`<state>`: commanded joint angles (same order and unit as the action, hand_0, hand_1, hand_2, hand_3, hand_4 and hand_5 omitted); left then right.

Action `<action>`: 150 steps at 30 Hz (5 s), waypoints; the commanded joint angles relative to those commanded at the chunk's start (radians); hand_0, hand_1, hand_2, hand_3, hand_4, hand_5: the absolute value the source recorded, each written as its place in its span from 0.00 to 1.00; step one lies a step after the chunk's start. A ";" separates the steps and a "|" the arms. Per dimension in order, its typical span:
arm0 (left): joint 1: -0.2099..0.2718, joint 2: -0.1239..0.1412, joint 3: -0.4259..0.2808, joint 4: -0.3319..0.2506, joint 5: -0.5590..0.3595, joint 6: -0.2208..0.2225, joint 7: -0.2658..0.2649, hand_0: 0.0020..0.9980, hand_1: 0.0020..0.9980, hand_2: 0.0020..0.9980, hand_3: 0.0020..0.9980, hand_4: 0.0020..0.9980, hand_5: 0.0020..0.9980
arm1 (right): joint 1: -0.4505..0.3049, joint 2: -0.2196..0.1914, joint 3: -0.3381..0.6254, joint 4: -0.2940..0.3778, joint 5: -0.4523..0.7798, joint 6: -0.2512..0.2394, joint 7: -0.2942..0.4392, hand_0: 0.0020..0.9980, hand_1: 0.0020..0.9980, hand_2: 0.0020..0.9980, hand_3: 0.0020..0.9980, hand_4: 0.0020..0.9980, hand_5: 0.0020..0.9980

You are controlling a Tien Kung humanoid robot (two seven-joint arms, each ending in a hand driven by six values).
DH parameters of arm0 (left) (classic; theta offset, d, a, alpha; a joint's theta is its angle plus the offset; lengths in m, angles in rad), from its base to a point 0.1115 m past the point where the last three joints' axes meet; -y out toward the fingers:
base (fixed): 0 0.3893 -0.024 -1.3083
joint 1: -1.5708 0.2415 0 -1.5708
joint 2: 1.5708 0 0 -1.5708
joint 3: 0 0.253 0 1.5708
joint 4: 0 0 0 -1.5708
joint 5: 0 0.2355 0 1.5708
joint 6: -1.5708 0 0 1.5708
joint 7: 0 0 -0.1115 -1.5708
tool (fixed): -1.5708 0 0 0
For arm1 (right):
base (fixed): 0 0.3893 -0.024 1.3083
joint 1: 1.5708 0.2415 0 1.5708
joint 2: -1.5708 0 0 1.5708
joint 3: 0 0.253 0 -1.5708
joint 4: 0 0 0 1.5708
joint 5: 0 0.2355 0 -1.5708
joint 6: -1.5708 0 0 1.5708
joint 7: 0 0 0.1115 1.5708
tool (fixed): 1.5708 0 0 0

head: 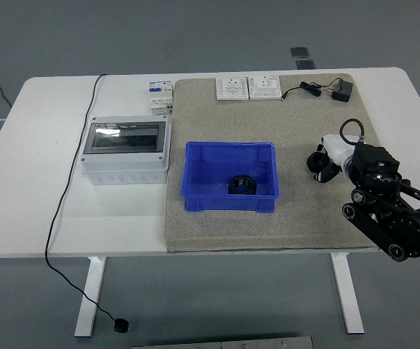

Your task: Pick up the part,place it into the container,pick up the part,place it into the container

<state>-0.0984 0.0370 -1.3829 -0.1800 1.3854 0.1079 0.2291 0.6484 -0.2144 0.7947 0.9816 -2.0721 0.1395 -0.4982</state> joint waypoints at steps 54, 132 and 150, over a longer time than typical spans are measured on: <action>0.003 0.003 -0.003 0.000 0.008 0.000 0.004 0.72 0.59 0.71 0.59 0.62 0.49 | 0.059 -0.040 -0.280 0.399 0.129 -0.066 0.084 0.21 0.17 0.60 0.62 0.38 0.03; 0.005 0.006 -0.013 0.000 0.027 0.003 0.004 0.72 0.59 0.70 0.57 0.61 0.48 | 0.005 -0.082 -0.112 0.515 0.209 -0.066 0.075 0.18 0.20 0.71 0.70 0.82 0.17; 0.011 -0.008 -0.007 0.000 0.005 0.005 0.001 0.72 0.59 0.70 0.57 0.61 0.48 | -0.388 -0.093 0.352 0.225 0.806 -0.624 0.600 0.26 0.29 0.63 0.61 0.81 0.23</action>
<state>-0.0875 0.0295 -1.3896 -0.1800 1.3904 0.1127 0.2300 0.2608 -0.3070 1.1470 1.2063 -1.2666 -0.4844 0.1020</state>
